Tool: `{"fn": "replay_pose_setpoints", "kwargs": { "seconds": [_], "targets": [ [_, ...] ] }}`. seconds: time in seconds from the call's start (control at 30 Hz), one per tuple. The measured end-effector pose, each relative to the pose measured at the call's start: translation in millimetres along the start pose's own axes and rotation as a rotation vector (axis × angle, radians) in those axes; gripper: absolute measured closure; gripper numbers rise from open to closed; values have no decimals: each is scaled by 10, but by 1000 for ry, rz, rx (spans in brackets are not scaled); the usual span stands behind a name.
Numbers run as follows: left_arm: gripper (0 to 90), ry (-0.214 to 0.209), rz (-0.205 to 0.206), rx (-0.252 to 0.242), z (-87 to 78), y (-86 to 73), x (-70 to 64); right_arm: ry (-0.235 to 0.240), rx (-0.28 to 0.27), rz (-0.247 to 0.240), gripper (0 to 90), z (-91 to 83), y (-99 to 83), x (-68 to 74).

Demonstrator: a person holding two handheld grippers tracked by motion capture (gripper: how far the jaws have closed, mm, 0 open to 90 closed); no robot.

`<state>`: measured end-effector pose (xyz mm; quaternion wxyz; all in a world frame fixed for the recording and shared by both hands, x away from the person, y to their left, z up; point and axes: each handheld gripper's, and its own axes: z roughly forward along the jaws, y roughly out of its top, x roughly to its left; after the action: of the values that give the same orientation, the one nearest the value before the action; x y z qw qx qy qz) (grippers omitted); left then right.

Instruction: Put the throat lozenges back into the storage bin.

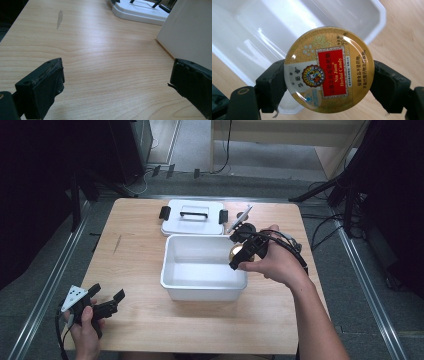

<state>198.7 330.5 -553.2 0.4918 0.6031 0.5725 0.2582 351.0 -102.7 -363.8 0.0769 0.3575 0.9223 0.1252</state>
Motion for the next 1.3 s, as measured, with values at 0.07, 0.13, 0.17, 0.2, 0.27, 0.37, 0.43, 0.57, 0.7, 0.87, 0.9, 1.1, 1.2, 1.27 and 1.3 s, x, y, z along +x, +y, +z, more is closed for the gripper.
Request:
{"fn": "replay_pose_setpoints", "kwargs": {
  "seconds": [0.07,0.13,0.17,0.2,0.27,0.37,0.43,0.57,0.7,0.87,0.9,1.1,1.2,1.27,1.3],
  "targets": [
    [0,-1,1,0,0,0,0,35,-41,-87,210,27,0,52],
    [0,-2,1,0,0,0,0,48,-58,-126,211,41,-5,69],
    [0,-2,1,0,0,0,0,58,-66,-181,211,74,-11,90],
    [0,-2,1,0,0,0,0,58,-66,-181,211,74,-11,90],
    [0,-3,3,2,-2,0,1,45,-65,-222,211,129,-10,89],
    [0,-4,2,3,-1,0,1,41,-66,-270,211,183,-19,92],
    [0,-5,2,3,-1,0,2,42,-60,-285,211,200,-23,96],
    [0,-6,1,5,0,1,3,40,-47,-349,211,272,-43,133],
    [0,-7,1,4,0,1,4,36,-39,-385,210,333,-50,161],
    [0,-9,0,4,0,1,5,48,-39,-394,210,411,-52,152],
    [0,-9,1,4,0,1,6,46,-38,-400,210,427,-55,155],
    [0,-9,0,5,0,1,6,63,-20,-394,209,536,-61,146],
    [0,-11,0,6,0,1,7,75,-16,-379,209,577,-61,135],
    [0,-11,0,7,0,2,7,76,-10,-382,209,594,-59,134],
    [0,-11,1,7,0,2,7,78,-8,-381,209,603,-58,134]
  ]
}}
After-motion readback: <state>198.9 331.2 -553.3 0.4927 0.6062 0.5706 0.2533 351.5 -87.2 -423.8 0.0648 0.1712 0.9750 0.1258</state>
